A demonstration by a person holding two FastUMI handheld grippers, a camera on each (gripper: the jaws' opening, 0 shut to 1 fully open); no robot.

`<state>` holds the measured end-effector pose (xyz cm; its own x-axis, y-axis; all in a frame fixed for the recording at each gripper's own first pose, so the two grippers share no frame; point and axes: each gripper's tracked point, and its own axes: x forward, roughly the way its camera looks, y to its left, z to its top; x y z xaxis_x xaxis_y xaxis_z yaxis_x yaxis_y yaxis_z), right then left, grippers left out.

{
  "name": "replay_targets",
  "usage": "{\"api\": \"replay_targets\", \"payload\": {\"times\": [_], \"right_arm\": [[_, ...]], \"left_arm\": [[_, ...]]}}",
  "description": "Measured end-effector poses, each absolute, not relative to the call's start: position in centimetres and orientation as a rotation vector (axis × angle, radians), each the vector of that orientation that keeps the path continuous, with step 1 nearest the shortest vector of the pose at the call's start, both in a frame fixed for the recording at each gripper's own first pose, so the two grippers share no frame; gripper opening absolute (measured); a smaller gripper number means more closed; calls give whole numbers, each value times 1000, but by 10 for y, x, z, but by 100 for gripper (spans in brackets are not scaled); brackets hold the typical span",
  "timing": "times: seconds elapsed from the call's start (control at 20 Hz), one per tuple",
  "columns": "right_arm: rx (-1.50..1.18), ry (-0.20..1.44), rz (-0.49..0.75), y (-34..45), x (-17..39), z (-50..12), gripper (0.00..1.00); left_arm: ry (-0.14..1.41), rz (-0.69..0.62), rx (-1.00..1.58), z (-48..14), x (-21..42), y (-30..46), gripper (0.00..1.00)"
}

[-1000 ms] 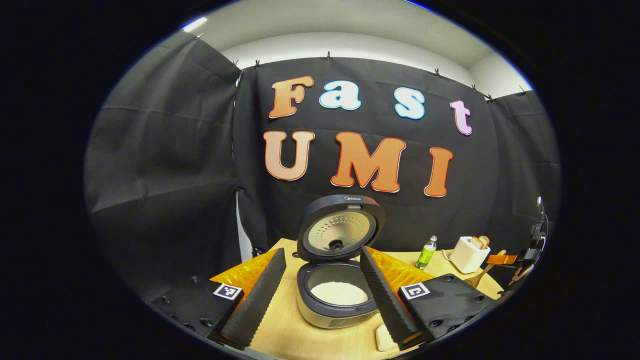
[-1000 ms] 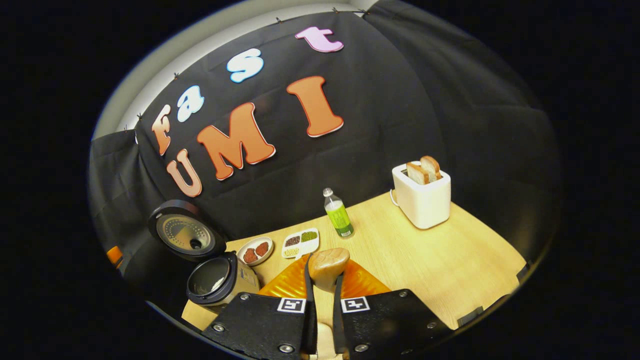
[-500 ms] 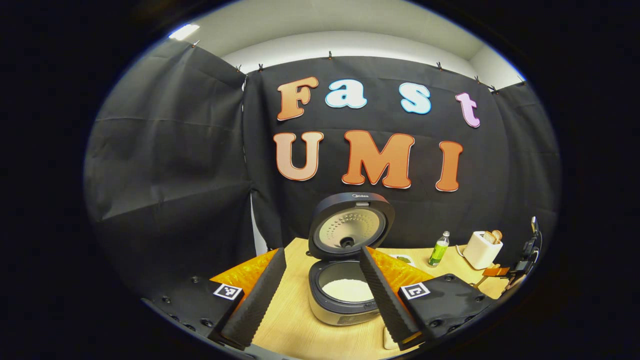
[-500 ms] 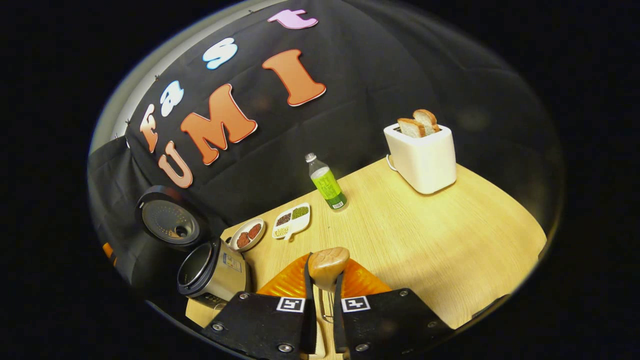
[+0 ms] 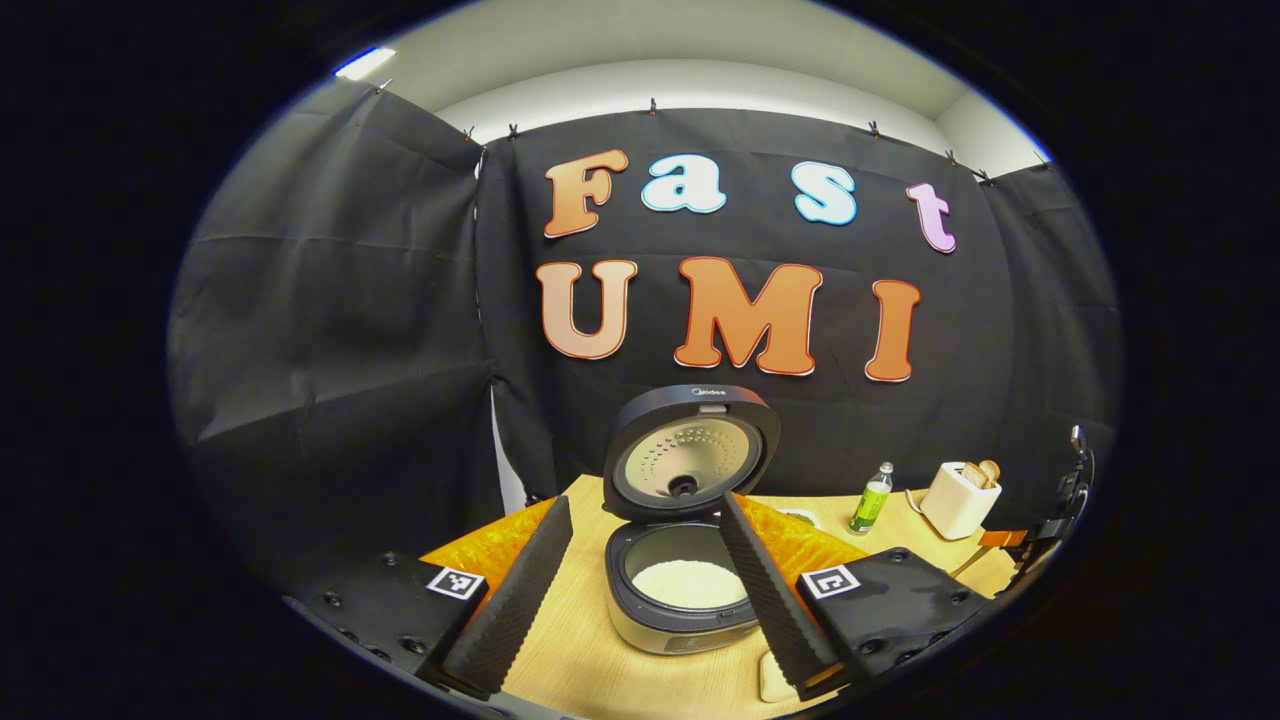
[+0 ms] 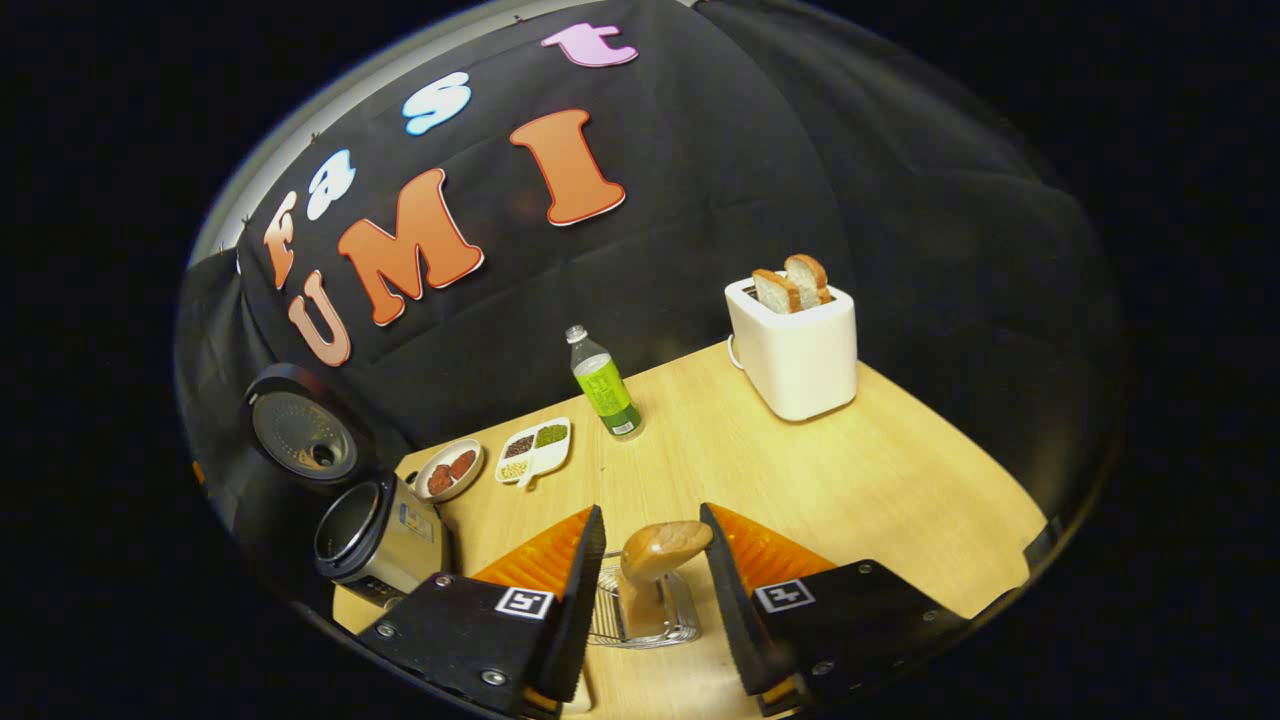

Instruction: Close the left gripper, press the button to open the rice cooker; take a wooden spoon from the chopstick holder with the right hand, scoop a spoonful of rice and pour it into the rice cooker, then put the wooden spoon back into the chopstick holder.

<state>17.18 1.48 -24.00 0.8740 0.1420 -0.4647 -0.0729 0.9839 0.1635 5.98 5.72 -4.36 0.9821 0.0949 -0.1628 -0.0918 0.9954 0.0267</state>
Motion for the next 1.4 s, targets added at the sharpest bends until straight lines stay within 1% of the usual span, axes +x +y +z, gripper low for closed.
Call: {"api": "replay_targets", "payload": {"times": [0.05,0.2,0.25,0.3,0.55,0.85,1.0,1.05,1.15,1.2,1.35,1.4], "right_arm": [[94,490,100,9,172,-233,68],[12,448,83,3,168,-203,82],[-3,428,74,1,167,-191,91],[-12,403,65,1,165,-176,94],[-18,317,75,15,151,-110,94],[-37,246,65,17,131,-54,94],[-55,223,51,19,120,-39,94],[-64,215,50,21,116,-34,94],[-72,195,50,26,108,-23,94],[-74,187,49,27,106,-20,94],[-75,181,44,30,101,-16,94],[-70,184,41,29,101,-17,94]], "left_arm": [[163,87,19,-43,62,55,98],[169,62,5,-43,71,46,98],[173,54,0,-43,75,43,98],[176,48,-4,-43,78,39,98],[157,37,-2,-25,117,25,98],[99,41,3,28,199,17,98],[94,28,-11,44,248,12,100],[104,27,-16,47,263,12,98],[106,16,-23,54,290,10,100],[106,19,-14,55,303,11,97],[126,14,11,43,332,12,98],[157,7,8,30,339,12,100]]}}
